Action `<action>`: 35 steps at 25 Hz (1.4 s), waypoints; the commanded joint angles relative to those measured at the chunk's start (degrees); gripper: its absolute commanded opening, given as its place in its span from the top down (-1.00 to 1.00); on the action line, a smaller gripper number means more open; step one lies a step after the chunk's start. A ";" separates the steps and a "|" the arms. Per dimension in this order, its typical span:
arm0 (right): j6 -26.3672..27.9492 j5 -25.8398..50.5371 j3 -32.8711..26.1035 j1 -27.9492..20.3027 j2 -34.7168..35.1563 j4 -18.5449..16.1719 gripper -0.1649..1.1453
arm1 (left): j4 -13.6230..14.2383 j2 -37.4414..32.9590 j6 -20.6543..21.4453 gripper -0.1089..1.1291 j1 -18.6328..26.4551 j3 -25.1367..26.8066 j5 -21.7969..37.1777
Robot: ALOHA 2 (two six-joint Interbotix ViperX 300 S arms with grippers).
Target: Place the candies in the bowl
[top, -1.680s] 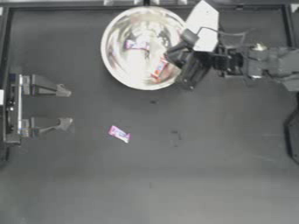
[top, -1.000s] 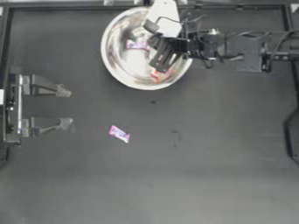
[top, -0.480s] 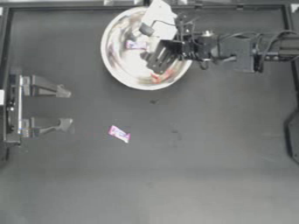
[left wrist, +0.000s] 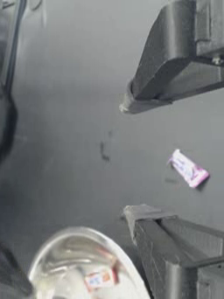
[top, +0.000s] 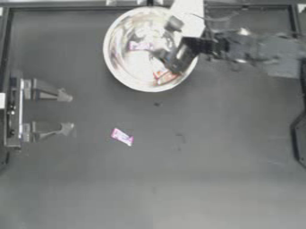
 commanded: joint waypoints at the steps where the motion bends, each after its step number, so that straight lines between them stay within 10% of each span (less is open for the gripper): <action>1: 0.26 -2.02 3.60 2.37 -7.82 0.97 -0.77 | 0.26 0.44 0.26 -0.73 0.09 -0.97 1.23; 8: 0.70 -7.65 14.06 9.14 -18.90 1.85 -0.77 | 1.67 2.20 0.26 -0.73 0.09 -3.43 7.03; 24: 0.79 -13.89 26.63 16.61 -30.06 6.33 -0.77 | 16.17 24.70 0.53 -0.74 0.88 -19.95 23.47; 35: 0.88 -17.40 31.38 18.02 -35.24 8.00 -0.77 | 18.11 36.65 3.87 -0.74 0.44 -25.84 24.79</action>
